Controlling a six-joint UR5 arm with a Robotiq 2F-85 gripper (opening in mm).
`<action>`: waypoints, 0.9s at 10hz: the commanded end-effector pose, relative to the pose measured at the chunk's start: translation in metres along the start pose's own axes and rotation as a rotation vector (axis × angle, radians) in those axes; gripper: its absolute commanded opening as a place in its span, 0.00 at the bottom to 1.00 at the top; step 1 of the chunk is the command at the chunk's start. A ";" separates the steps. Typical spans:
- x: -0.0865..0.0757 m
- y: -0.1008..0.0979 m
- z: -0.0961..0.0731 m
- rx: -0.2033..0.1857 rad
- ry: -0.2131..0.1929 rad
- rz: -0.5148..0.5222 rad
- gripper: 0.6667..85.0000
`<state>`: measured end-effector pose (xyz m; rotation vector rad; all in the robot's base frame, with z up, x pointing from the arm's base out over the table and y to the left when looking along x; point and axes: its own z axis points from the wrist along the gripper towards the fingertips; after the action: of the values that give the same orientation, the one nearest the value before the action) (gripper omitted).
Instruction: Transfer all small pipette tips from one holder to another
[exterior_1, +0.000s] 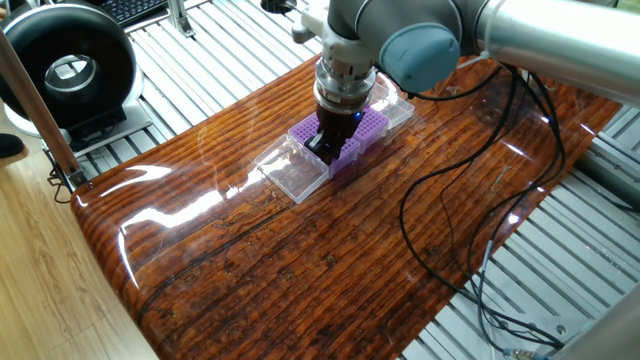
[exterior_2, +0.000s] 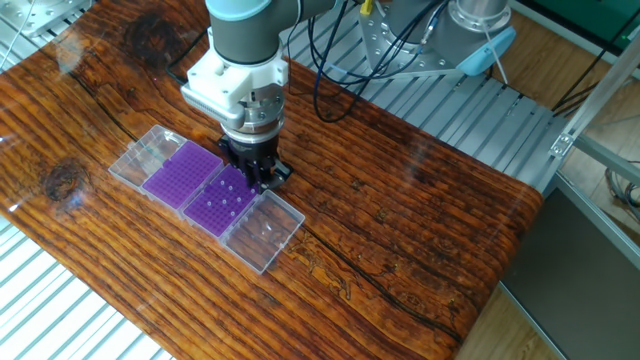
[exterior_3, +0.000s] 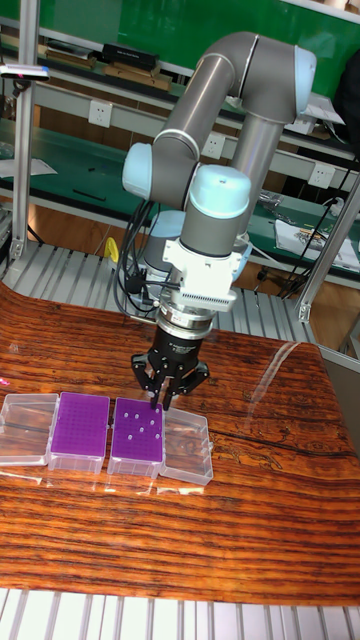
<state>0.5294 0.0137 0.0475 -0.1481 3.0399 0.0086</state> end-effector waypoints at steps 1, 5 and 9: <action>-0.002 0.003 -0.002 -0.010 -0.002 0.008 0.29; -0.002 0.002 -0.001 -0.009 -0.002 0.010 0.28; -0.001 -0.001 0.001 -0.004 -0.001 0.003 0.26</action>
<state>0.5295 0.0133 0.0465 -0.1500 3.0414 0.0027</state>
